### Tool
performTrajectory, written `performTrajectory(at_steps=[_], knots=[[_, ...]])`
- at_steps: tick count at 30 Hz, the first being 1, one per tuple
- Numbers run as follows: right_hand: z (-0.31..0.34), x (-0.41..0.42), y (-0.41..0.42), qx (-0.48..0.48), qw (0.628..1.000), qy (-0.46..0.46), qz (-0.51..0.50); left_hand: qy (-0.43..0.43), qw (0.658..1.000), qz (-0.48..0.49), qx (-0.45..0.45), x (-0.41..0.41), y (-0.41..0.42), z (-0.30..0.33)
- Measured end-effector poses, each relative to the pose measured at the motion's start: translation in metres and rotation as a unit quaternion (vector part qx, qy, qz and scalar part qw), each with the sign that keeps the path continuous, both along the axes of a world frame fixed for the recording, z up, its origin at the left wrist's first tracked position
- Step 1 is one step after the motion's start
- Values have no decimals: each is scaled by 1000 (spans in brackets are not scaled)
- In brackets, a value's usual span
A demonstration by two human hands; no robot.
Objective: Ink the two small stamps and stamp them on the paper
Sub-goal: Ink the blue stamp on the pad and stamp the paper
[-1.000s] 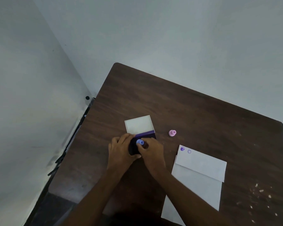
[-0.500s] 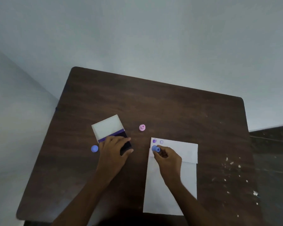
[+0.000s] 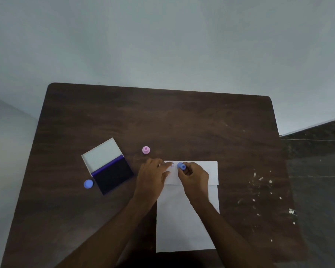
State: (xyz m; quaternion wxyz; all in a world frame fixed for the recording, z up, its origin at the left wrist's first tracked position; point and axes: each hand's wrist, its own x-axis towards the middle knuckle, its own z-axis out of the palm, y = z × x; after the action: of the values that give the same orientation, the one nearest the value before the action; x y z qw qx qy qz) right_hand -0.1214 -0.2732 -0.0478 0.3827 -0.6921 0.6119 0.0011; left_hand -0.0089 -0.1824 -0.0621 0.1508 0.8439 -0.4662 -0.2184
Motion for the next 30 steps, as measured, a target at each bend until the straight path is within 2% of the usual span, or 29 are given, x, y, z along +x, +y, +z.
performTrajectory(at_steps=[8,13,19,30], knots=[[-9,-1,-4,3,999,-32,-6,-34,998,-1,55,-3,-10,-6],[-12,-2,-6,-3,999,-32,9,-43,998,-6,48,-3,-12,-11],[-11,-1,-8,59,998,9,22,-29,997,-6,71,-2,-19,-12],[-12,2,-10,13,999,-8,31,-44,998,12,54,-1,-18,-6]])
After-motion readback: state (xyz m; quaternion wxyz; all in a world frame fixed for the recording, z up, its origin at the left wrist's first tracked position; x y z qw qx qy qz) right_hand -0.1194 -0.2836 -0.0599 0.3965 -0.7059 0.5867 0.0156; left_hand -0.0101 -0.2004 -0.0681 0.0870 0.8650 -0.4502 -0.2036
